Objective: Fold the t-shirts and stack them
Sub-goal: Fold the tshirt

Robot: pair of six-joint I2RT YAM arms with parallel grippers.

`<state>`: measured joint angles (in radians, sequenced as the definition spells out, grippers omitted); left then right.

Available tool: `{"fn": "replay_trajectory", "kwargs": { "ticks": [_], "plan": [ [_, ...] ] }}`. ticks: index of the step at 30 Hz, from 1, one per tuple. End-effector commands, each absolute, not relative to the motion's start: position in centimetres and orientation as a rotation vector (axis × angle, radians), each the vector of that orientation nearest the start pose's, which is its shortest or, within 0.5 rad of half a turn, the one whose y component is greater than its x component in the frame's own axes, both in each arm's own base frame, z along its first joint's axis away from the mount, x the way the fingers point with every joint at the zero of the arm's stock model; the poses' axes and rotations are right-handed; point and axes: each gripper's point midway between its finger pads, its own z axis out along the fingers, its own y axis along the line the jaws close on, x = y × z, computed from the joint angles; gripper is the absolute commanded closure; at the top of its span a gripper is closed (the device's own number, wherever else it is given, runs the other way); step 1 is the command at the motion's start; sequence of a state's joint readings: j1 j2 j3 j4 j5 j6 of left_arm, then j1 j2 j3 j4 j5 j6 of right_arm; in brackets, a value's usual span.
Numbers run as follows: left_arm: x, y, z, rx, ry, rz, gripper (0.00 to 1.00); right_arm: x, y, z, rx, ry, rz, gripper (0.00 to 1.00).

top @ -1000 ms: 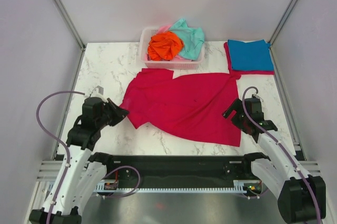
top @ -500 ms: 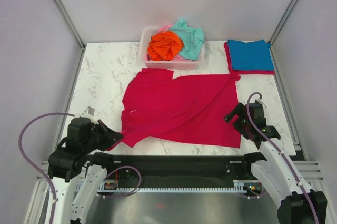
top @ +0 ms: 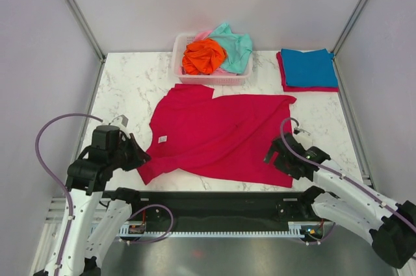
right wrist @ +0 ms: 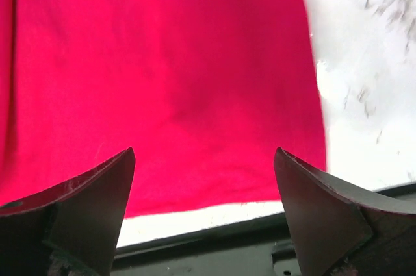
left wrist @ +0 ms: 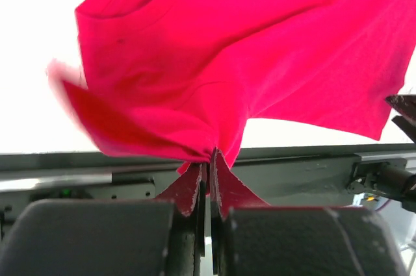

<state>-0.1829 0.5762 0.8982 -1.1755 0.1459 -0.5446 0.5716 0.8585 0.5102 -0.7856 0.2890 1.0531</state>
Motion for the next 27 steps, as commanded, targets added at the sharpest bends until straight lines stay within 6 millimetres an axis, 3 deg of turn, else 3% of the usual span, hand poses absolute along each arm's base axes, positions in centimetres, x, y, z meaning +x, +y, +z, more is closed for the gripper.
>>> {"fn": "replay_trajectory", "kwargs": {
  "ticks": [1,5,8,11,14,17,18,19,25,26,27],
  "plan": [
    [15.7,-8.6,18.6,-0.196,2.389,-0.560,0.97,15.5,9.9,5.7,0.794,2.501,0.106,0.06],
    [16.2,-9.0,18.3,-0.168,2.382,-0.577,0.97,13.7,11.1,5.2,0.784,2.543,0.024,0.15],
    [16.1,-8.9,18.6,-0.161,2.363,-0.577,0.97,12.3,11.2,3.2,0.872,2.562,0.016,0.24],
    [16.0,-8.9,18.8,-0.157,2.343,-0.583,0.97,11.4,10.8,1.5,1.024,2.525,0.102,0.27],
    [15.9,-8.9,18.9,-0.152,2.337,-0.586,0.97,11.8,11.1,1.8,1.097,2.466,0.216,0.36],
    [15.9,-9.2,19.0,-0.136,2.335,-0.601,0.97,11.3,11.1,1.4,1.072,2.526,0.094,0.22],
    [15.9,-9.2,18.9,-0.132,2.339,-0.605,0.97,10.6,10.7,0.5,1.047,2.565,-0.021,0.18],
    [15.9,-9.3,18.9,-0.127,2.341,-0.609,0.97,10.4,10.7,0.3,1.043,2.572,-0.053,0.18],
    [15.8,-9.5,19.1,-0.109,2.323,-0.624,0.97,10.9,10.5,0.1,1.069,2.502,-0.038,0.47],
    [15.7,-9.5,19.2,-0.107,2.322,-0.626,0.97,10.9,10.6,0.2,1.065,2.503,-0.039,0.59],
    [15.8,-9.5,19.2,-0.108,2.318,-0.623,0.97,10.9,10.5,0.1,1.056,2.507,-0.045,0.65]
  ]
}}
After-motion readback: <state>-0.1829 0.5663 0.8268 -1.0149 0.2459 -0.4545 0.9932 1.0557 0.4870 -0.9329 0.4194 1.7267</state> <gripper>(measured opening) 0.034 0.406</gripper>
